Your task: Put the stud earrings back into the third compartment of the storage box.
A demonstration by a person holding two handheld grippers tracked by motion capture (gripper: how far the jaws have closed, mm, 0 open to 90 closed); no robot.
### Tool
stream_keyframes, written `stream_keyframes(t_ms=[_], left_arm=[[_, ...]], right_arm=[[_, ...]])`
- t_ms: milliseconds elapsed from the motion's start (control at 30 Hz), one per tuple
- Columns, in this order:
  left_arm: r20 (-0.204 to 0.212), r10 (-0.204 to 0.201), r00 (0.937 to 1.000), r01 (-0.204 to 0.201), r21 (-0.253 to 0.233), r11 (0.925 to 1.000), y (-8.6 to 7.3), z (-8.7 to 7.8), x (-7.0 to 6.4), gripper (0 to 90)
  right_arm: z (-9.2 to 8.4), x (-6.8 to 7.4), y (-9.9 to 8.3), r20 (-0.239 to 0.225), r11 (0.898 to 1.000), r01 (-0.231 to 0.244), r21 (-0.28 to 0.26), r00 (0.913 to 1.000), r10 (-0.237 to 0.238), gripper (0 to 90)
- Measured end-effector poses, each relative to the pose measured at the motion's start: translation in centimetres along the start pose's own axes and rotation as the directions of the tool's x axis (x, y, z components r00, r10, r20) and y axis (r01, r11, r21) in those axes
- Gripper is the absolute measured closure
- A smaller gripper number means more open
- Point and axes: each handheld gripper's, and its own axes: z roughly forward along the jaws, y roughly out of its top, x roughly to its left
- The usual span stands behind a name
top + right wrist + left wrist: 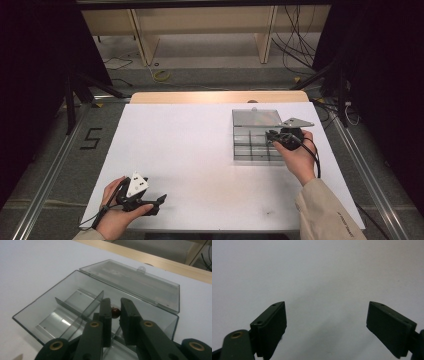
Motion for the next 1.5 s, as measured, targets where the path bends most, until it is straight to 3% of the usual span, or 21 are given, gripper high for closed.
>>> stream_keyframes(t_ms=[333,767,1000,1167,1367,1500], left_arm=[[0.001,-0.001,1.0,0.001,0.0,1.0,0.0,0.0,0.0,15.8],[0.002,0.0,1.0,0.0,0.002,1.0,0.0,0.1,0.0,15.8],[0.001,0.001,1.0,-0.001,0.002,1.0,0.0,0.0,0.0,15.8],[-0.001,-0.005,1.0,0.005,0.001,1.0,-0.1,-0.1,0.1,15.8],[-0.003,-0.002,1.0,0.003,0.001,1.0,-0.1,-0.1,0.1,15.9],[-0.004,-0.007,1.0,0.007,0.001,1.0,-0.2,-0.2,0.2,15.8]], right_arm=[[0.3,-1.5,-0.4,0.056,1.0,-0.024,0.009,0.9982,0.023,80.3],[1.1,-2.2,-0.7,0.081,0.999,-0.029,0.03,0.9964,0.027,79.1],[1.3,-2.3,-0.7,0.084,0.999,-0.034,0.014,0.996,0.033,65.5],[0.6,-1.9,-0.7,0.054,0.999,-0.05,0.01,0.9973,0.049,53.0],[-1.1,-0.5,-0.9,-0.031,0.997,-0.072,-0.004,0.9969,0.072,41.2],[-2.7,1.0,-1.6,-0.091,0.999,-0.043,-0.009,0.9949,0.042,35.6]])
